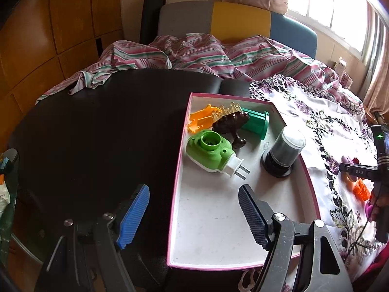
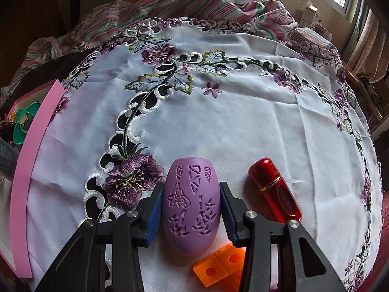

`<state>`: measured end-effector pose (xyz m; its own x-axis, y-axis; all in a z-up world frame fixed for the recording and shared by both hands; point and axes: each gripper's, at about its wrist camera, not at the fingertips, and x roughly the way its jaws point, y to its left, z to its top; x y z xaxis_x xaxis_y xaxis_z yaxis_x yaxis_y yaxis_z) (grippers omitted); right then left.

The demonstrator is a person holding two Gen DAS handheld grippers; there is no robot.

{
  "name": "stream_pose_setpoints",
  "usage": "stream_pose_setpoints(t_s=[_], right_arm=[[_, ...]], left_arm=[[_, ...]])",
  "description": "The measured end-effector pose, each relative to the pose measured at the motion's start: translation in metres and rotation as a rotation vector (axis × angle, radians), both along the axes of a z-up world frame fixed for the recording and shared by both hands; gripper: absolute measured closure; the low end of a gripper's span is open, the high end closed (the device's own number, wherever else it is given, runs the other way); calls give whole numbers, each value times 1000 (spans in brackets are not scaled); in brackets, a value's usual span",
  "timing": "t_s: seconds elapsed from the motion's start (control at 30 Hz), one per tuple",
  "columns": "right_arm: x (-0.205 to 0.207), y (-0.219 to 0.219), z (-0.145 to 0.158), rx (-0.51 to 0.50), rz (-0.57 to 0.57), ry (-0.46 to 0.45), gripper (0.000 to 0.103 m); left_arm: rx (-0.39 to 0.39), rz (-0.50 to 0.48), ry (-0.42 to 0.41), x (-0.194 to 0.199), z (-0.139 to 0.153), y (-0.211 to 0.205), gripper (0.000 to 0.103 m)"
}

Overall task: Organize rigid objects
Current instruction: 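Carry the purple egg toward the tray with the right tool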

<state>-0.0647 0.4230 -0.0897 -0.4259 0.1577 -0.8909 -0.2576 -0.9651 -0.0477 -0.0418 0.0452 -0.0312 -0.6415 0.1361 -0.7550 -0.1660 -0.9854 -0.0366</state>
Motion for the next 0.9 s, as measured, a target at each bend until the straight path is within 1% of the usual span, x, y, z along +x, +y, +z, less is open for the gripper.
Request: stream_pose_setpoints(t_s=[0.17,0.3,0.4,0.57,0.67,0.77,0.83,0.9], right_arm=[[1,-2,2,4,5,6,59],[2,1,4,-14,-7,20,59],[0,1,0,-5,-5,-2,59],[-1,2,1,-4,-12,-2,59],[2,0,13,2,-18,26,59],[7,-10,35,-19,-5,78,59],[10,-26,50,-58,35,108,59],[14,-50,63,-82,98,132,59]], left_arm=[[-2,8,0,1,0,-6,27],[4,21,-1,1,-1,-10,27],[13,25,-2,1,-2,-14,27],[15,23,-7,2,-4,-20,28],[19,29,-3,2,-4,-24,28],[34,45,-3,1,-5,-31,28],[45,56,-8,0,-6,-35,28],[52,64,-9,0,-6,-39,29]])
